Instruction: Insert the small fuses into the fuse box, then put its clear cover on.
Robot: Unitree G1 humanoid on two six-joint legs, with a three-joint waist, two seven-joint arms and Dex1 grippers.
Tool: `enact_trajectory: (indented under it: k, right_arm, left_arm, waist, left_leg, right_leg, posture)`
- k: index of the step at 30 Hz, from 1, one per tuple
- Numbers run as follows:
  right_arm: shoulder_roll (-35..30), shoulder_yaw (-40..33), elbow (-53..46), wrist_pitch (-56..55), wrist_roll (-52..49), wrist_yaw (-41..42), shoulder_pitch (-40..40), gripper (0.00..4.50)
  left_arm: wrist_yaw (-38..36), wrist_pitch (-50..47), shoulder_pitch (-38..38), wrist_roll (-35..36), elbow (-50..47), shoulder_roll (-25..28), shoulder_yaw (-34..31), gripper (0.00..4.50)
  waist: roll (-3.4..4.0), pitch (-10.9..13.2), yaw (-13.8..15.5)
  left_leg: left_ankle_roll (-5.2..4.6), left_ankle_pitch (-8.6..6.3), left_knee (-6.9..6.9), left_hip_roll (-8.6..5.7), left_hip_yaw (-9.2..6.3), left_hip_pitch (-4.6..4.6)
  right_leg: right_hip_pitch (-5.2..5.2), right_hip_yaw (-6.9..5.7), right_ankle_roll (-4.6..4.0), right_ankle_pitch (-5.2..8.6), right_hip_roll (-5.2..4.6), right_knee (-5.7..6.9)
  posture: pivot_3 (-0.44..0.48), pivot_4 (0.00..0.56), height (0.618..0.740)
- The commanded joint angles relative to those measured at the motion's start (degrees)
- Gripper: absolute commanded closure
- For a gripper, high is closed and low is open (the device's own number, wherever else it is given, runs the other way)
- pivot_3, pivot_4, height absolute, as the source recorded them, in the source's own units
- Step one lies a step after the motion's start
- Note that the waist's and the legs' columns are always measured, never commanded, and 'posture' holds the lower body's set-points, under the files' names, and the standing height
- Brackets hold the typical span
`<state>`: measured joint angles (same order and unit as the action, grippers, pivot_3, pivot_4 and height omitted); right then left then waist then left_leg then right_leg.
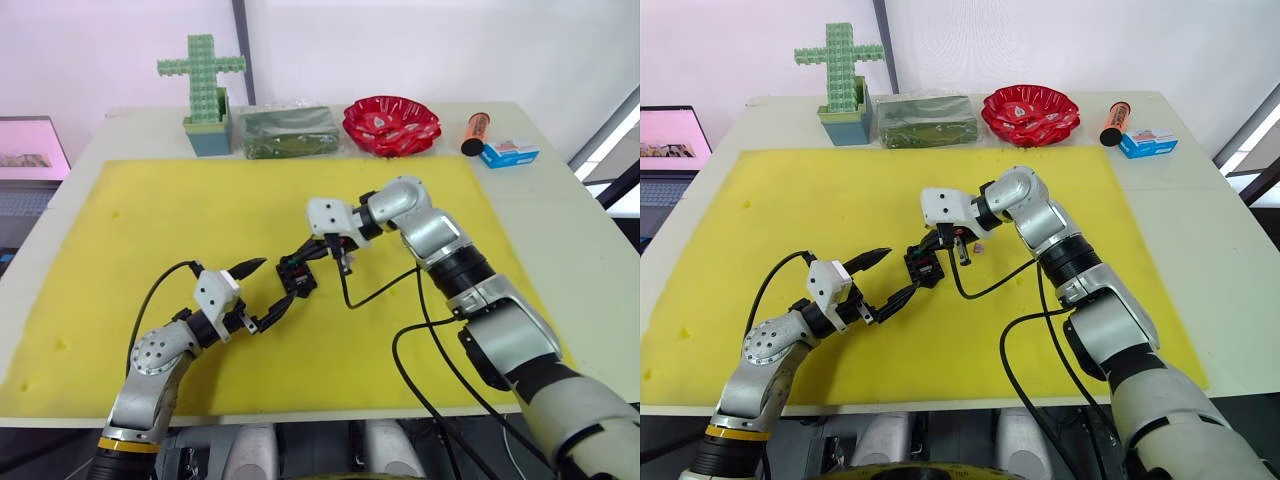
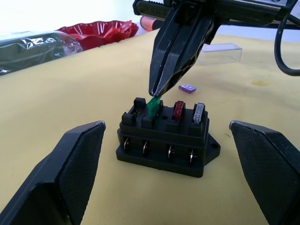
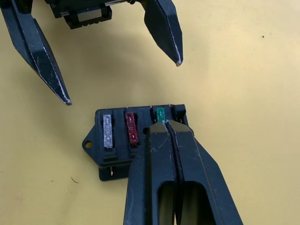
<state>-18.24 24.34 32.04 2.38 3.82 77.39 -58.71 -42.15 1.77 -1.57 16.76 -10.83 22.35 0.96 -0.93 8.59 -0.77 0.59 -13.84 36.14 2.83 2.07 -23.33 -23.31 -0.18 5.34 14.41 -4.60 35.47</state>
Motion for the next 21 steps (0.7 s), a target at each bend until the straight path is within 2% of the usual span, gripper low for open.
enact_trajectory:
  k: [1, 12, 21]
  right_arm:
    - [0.58, 0.39, 1.43, -1.61, 1.21, -0.67, -1.26, 4.49]
    - [0.22, 2.09, 0.59, -2.98, 2.18, 1.14, 0.84, 4.49]
    - [0.04, 3.18, 1.92, -4.24, 4.56, -0.76, 1.5, 4.49]
  left_arm:
    - [0.36, 0.47, 0.55, 0.18, -1.78, 0.21, -0.23, 0.0]
    - [0.89, 0.08, 0.21, 0.35, -2.48, 0.37, -0.33, 0.0]
    - [0.91, -0.02, 0.12, 0.52, -2.66, 0.61, -0.42, 0.0]
  waist:
    - [0.0, 0.0, -0.01]
    - [-0.01, -0.01, -0.01]
    - [0.0, -0.02, -0.08]
  left_leg:
    - [0.0, 0.0, 0.0, 0.0, 0.0, 0.0]
    - [0.0, 0.0, -0.01, 0.0, 0.0, 0.04]
    - [0.0, 0.0, -0.05, 0.0, 0.0, 0.14]
  right_leg:
    - [0.0, 0.0, 0.0, 0.0, 0.0, 0.0]
    - [0.05, 0.0, 0.0, 0.0, 0.0, 0.0]
    - [0.11, 0.0, 0.0, 0.0, 0.0, 0.01]
  posture:
    - [0.0, 0.15, 0.74]
    - [0.0, 0.15, 0.74]
    - [0.0, 0.15, 0.74]
